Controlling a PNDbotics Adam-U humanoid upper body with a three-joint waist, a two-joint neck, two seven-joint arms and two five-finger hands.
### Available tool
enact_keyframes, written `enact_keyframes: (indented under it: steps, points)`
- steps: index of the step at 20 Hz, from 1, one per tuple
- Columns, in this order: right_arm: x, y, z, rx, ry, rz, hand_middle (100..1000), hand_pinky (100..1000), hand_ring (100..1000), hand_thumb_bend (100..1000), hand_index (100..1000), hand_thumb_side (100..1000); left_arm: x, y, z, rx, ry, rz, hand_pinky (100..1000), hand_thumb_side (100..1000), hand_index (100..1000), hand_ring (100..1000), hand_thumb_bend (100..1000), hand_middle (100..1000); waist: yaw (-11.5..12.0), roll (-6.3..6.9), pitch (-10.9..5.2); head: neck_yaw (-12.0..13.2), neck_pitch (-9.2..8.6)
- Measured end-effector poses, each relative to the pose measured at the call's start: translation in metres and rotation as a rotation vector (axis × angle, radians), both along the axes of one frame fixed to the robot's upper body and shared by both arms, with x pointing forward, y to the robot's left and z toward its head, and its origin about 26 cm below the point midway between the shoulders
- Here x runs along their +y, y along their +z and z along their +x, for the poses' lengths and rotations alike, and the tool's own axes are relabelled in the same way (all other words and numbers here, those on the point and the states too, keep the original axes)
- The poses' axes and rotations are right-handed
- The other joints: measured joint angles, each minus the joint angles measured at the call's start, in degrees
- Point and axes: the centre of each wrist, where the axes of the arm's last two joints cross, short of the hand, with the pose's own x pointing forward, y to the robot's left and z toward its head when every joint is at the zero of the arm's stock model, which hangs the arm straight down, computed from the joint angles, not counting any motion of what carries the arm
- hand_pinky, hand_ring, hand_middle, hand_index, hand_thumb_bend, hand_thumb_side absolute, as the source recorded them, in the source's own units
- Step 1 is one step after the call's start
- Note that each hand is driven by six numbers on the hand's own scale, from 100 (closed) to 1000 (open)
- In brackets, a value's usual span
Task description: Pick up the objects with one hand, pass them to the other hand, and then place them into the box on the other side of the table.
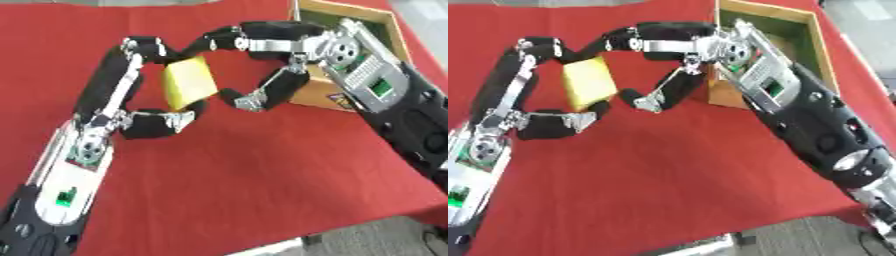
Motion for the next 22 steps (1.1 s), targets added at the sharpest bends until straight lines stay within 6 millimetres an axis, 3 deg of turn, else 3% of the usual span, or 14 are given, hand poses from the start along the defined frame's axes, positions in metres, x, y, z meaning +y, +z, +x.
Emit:
enact_keyframes:
  steps: [10, 22]
  points:
    - [-0.0002, -0.0002, 0.0003, 0.01, 0.007, -0.017, 936, 1000, 1000, 100, 1000, 227, -0.0001, 0.0, -0.0001, -0.001, -0.007, -0.003, 633, 115, 495, 597, 104, 418, 0.11, -0.03, 0.0, 0.4, 0.0]
    - [-0.0037, -0.0005, 0.0058, 0.04, -0.003, -0.03, 929, 1000, 1000, 100, 1000, 269, -0.0062, -0.0037, -0.0009, 0.026, -0.03, -0.007, 632, 114, 496, 596, 103, 416, 0.77, -0.34, 0.11, 1.32, -0.03]
